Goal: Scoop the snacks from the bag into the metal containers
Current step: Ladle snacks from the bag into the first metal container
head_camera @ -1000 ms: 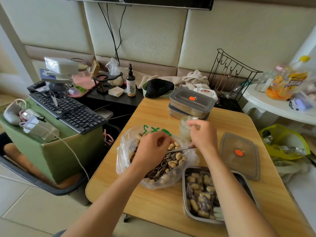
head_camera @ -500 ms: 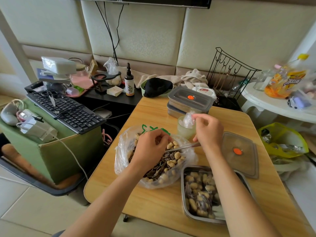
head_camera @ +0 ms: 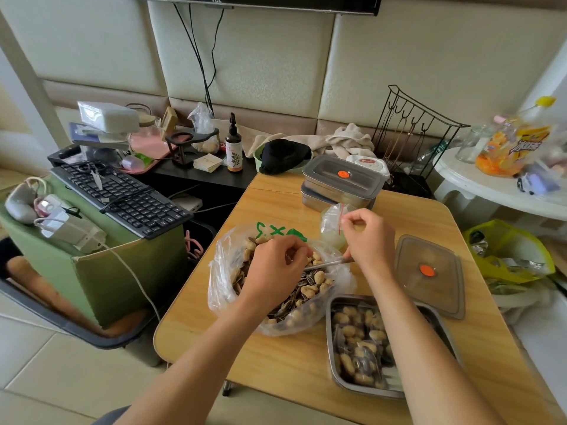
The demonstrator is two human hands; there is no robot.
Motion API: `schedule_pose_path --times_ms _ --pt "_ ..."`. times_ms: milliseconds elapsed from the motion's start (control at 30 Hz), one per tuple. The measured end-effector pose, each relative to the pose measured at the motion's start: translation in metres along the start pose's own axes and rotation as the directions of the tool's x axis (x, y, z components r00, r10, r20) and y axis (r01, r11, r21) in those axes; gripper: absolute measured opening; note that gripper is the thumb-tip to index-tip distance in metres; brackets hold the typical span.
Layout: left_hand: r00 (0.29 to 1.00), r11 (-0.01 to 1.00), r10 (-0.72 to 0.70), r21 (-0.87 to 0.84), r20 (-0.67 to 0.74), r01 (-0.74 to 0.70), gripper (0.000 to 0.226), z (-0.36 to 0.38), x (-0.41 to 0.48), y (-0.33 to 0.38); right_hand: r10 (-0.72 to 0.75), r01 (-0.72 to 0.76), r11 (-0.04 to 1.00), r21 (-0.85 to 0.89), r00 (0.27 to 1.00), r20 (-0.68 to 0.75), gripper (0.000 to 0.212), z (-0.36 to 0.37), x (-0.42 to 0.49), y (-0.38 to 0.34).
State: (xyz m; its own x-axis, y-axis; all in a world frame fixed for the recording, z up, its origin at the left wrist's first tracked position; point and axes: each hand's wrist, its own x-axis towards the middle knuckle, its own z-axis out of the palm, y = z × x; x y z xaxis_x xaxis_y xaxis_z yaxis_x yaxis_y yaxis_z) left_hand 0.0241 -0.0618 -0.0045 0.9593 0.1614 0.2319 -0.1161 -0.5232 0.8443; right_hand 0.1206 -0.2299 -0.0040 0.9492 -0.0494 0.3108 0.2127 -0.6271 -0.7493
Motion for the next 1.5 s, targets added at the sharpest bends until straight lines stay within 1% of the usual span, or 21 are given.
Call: schedule_pose_path --times_ms 100,167,233,300,433,533,600,633,700,767,833,867,900,967,1000,1033,1100,1133,1233,1367,1500 --pt "1.0 1.0 -0.006 0.004 0.005 0.006 0.02 0.0 0.0 0.0 -0.002 0.003 1.0 -0.027 1.0 0.014 0.035 0.005 0.001 -0.003" --pt "1.0 1.0 -0.006 0.003 0.004 0.006 0.02 0.0 0.001 0.0 -0.012 0.014 0.996 -0.086 1.0 0.022 0.043 0.009 0.001 -0.005" --pt "1.0 1.0 -0.003 0.007 0.006 0.003 0.02 0.001 0.0 0.002 -0.031 0.032 0.993 -0.117 0.999 0.016 0.041 0.013 0.003 -0.004" --pt "1.0 1.0 0.0 0.005 0.012 0.0 0.02 0.001 0.0 0.001 -0.008 0.01 0.995 -0.098 1.0 0.016 0.038 0.015 0.004 -0.004" --pt "1.0 1.0 -0.001 -0.006 0.004 0.001 0.02 0.0 0.001 0.001 0.185 -0.19 0.981 0.044 0.977 0.102 0.028 0.005 0.008 -0.011" --pt "1.0 1.0 -0.009 -0.022 -0.019 0.008 0.021 -0.002 0.002 -0.002 0.256 -0.281 0.951 0.133 0.951 0.174 0.027 -0.003 0.008 -0.014" --pt "0.999 0.999 -0.027 -0.047 -0.022 0.026 0.021 -0.002 0.003 -0.003 0.258 -0.296 0.931 0.214 0.948 0.187 0.031 -0.008 0.007 -0.012" --pt "0.999 0.998 -0.036 -0.059 -0.02 0.034 0.021 -0.003 0.003 -0.003 0.251 -0.292 0.923 0.252 0.951 0.181 0.029 -0.01 0.007 -0.011" --pt "0.998 0.995 -0.056 -0.078 -0.015 0.055 0.019 -0.004 0.003 -0.003 0.232 -0.292 0.884 0.365 0.952 0.198 0.006 -0.017 0.006 -0.012" --pt "0.996 0.989 -0.09 -0.122 -0.008 0.088 0.015 -0.006 0.002 0.0 0.234 -0.339 0.799 0.497 0.936 0.262 0.024 -0.023 0.003 -0.013" --pt "0.99 0.973 -0.136 -0.185 0.027 0.139 0.018 -0.007 -0.001 0.003 0.179 -0.371 0.744 0.555 0.912 0.369 0.024 -0.028 -0.002 -0.017" --pt "0.982 0.947 -0.176 -0.258 0.074 0.189 0.023 -0.007 -0.001 0.005 0.127 -0.394 0.721 0.57 0.884 0.45 0.023 -0.03 -0.005 -0.018" --pt "0.963 0.891 -0.228 -0.369 0.14 0.265 0.026 -0.008 0.0 0.007 0.077 -0.428 0.701 0.57 0.841 0.536 0.023 -0.031 -0.01 -0.02" --pt "0.913 0.695 -0.293 -0.592 0.285 0.408 0.029 -0.011 0.001 0.011 -0.013 -0.454 0.694 0.559 0.769 0.64 0.027 -0.031 -0.019 -0.024" --pt "0.903 0.633 -0.282 -0.645 0.324 0.429 0.029 -0.013 0.002 0.012 -0.025 -0.437 0.718 0.542 0.761 0.648 0.029 -0.028 -0.023 -0.024" --pt "0.905 0.619 -0.257 -0.662 0.338 0.423 0.028 -0.015 0.002 0.012 -0.008 -0.411 0.752 0.516 0.776 0.63 0.031 -0.026 -0.026 -0.024" --pt "0.915 0.639 -0.243 -0.656 0.323 0.401 0.023 -0.018 0.001 0.01 0.041 -0.355 0.811 0.465 0.827 0.56 0.035 -0.022 -0.031 -0.024" --pt "0.917 0.654 -0.258 -0.644 0.304 0.398 0.022 -0.018 0.0 0.009 0.053 -0.345 0.82 0.456 0.84 0.54 0.033 -0.02 -0.032 -0.022" --pt "0.915 0.68 -0.303 -0.612 0.268 0.404 0.021 -0.018 -0.002 0.004 0.062 -0.363 0.818 0.447 0.827 0.558 0.03 -0.018 -0.035 -0.025" --pt "0.92 0.693 -0.324 -0.607 0.22 0.389 0.025 -0.022 -0.002 0.002 0.024 -0.317 0.84 0.439 0.831 0.555 0.012 -0.016 -0.038 -0.029" --pt "0.915 0.667 -0.327 -0.629 0.234 0.399 0.028 -0.024 -0.001 0.002 0.006 -0.221 0.872 0.437 0.897 0.442 0.003 -0.013 -0.039 -0.032"
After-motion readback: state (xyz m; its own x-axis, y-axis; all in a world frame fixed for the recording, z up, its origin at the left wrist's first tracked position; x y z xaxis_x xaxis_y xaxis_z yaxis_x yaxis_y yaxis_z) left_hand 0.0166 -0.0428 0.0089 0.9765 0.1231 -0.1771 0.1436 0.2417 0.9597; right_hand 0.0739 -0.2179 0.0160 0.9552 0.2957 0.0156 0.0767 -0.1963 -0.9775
